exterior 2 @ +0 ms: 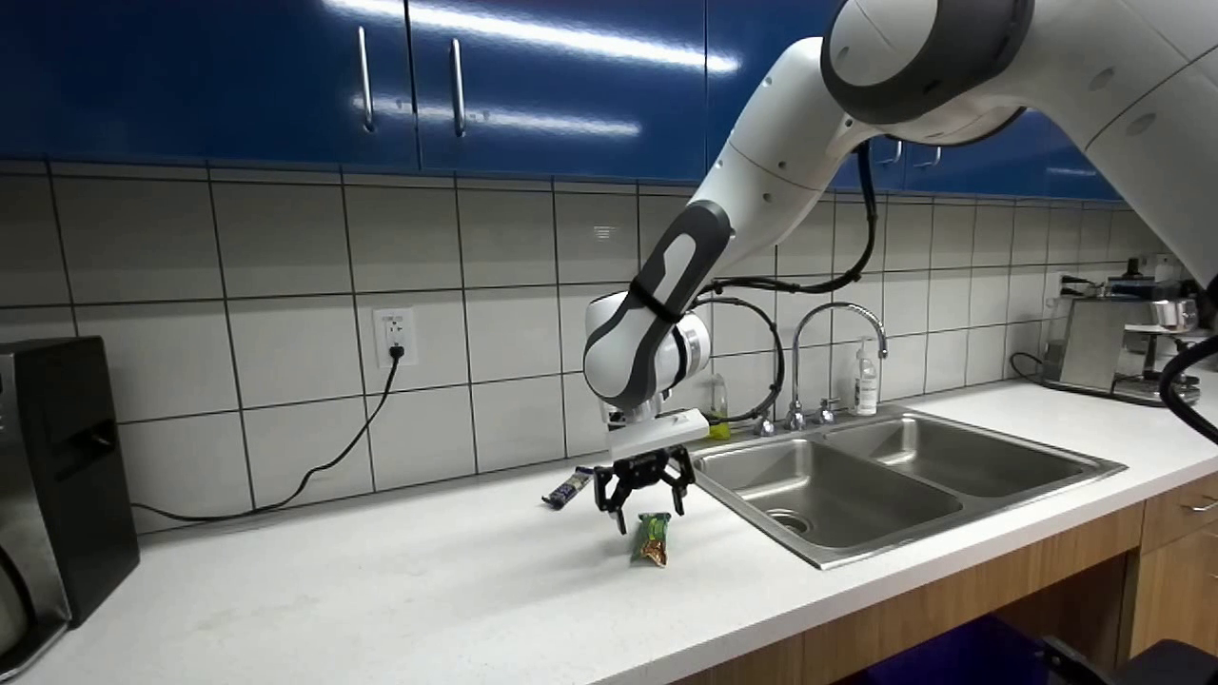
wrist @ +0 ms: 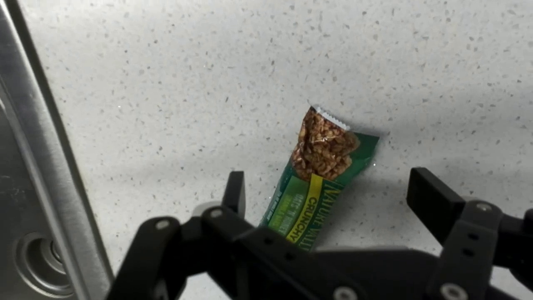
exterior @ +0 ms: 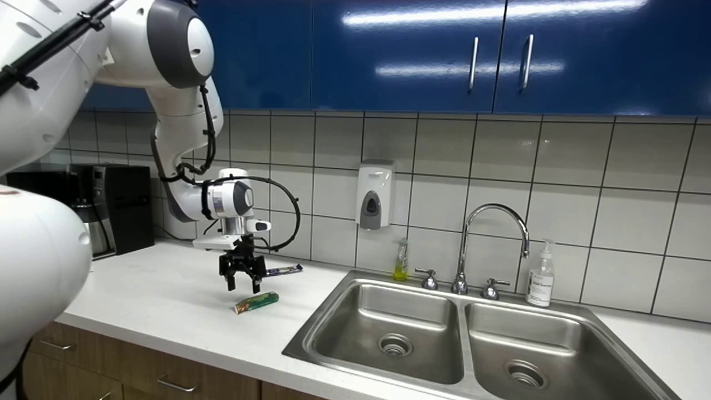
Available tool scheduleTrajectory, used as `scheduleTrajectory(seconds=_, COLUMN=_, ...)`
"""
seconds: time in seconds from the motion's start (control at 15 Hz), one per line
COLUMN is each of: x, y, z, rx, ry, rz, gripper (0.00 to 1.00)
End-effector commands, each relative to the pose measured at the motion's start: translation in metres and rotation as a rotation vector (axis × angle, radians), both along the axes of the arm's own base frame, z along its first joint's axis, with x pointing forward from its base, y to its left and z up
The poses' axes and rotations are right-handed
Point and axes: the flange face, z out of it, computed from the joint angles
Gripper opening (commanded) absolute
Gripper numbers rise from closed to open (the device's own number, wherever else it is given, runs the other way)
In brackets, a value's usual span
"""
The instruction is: Put the green snack packet in the left sink
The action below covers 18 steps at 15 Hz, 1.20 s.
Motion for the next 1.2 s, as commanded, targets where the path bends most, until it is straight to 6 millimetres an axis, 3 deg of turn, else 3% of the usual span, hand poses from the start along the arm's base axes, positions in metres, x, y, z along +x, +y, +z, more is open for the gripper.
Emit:
scheduleTrajectory(seconds=0.0, x=0.001, y=0.002, z=0.005, rx=0.001, ry=-0.049, rz=-0.088, gripper=1.00)
scheduleTrajectory(seconds=1.13, x=0.019, y=-0.011, z=-0.020, rx=-0.011, ry=-0.053, rz=-0.271, gripper=1.00)
